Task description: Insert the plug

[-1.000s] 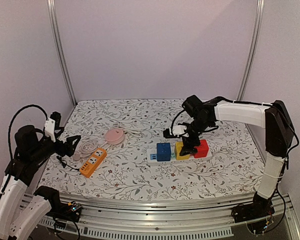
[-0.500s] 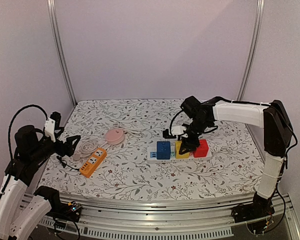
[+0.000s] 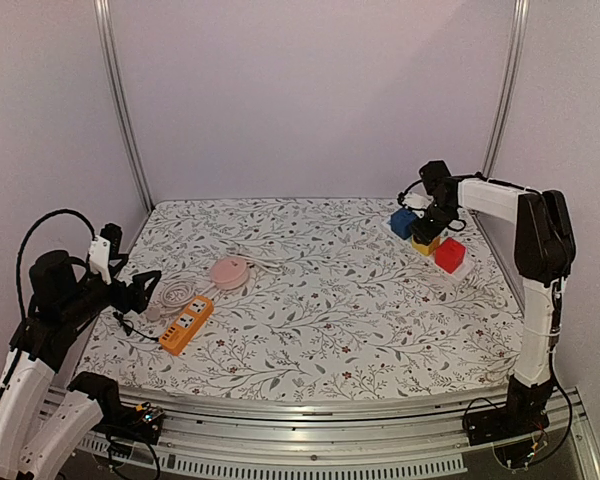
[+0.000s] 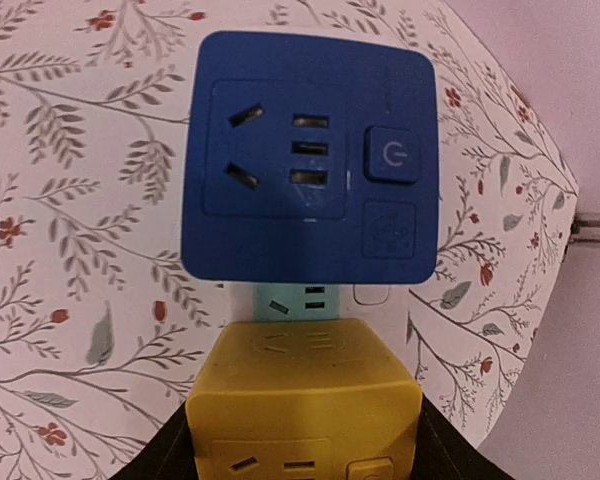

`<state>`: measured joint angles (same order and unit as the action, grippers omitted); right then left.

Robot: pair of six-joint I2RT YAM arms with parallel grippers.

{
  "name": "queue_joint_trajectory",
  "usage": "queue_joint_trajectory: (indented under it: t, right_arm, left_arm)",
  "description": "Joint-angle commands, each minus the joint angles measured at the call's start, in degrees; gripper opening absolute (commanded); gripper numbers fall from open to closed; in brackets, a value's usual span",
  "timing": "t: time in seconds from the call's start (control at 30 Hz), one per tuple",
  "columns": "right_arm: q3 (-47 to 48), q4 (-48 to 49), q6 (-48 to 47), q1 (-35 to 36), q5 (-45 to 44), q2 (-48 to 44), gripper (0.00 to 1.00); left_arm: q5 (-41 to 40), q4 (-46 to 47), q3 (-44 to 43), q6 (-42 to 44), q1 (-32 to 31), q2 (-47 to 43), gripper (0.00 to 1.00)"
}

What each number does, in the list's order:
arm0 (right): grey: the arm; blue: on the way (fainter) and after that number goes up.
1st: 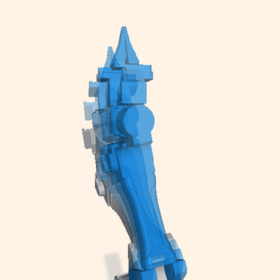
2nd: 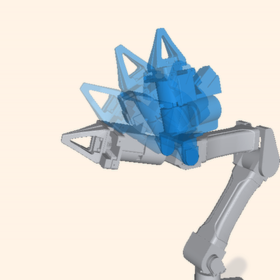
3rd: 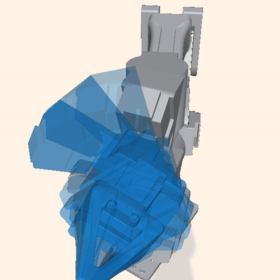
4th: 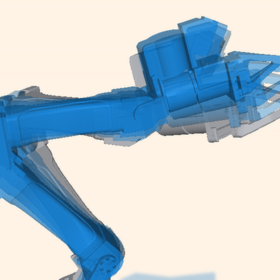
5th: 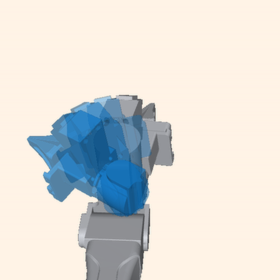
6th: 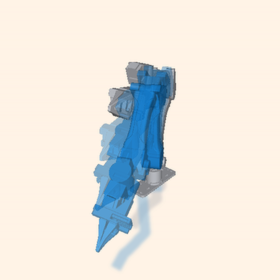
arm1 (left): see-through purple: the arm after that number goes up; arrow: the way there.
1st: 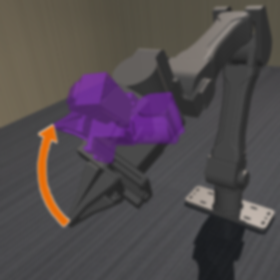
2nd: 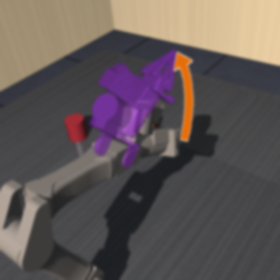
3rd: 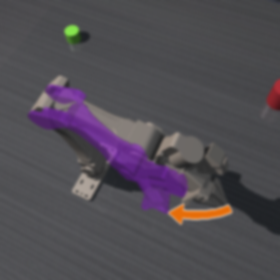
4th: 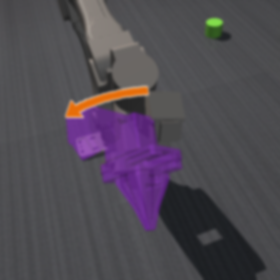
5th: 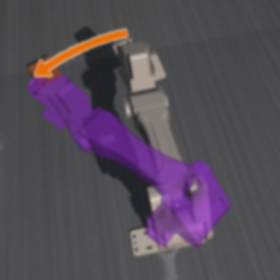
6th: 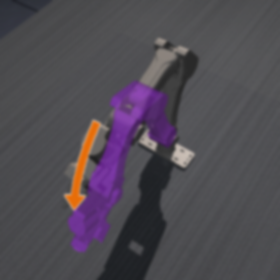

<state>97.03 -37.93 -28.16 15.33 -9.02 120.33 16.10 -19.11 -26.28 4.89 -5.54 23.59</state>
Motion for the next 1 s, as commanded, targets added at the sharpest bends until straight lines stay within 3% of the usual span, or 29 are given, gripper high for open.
queue_joint_trajectory:
  t: [0.0,0.33,0.53,0.77,0.87,0.97]
  right_arm:
    - [2.82,-4.47,6.87,-5.12,-8.67,7.12,0.43]
    - [7.03,-6.11,5.41,-5.97,-2.96,10.3,0.58]
    - [6.85,-6.76,4.81,-6.17,-3.98,9.95,0.98]
    - [8.21,-6.65,4.61,-6.18,-1.29,4.7,0.99]
    - [8.94,-5.76,5.29,-6.24,0.23,0.15,0.99]
    - [9.03,-4.4,8.3,-6.1,1.76,-5.34,0.99]
  left_arm:
    - [0.49,0.62,0.73,0.1,0.71,-0.13,0.96]
    - [1.25,-0.22,0.43,-0.21,0.8,-0.13,0.96]
    - [1.34,-1.27,-0.35,-1.7,0.79,0.16,0.97]
    - [0.01,-6.51,-6.35,-6.53,0.68,6.0,0.95]
    - [-6.31,-13.46,-15.89,-6.43,0.62,14.66,0.93]
    - [-9.53,-24.89,-28.54,0.09,0.58,25.75,0.92]
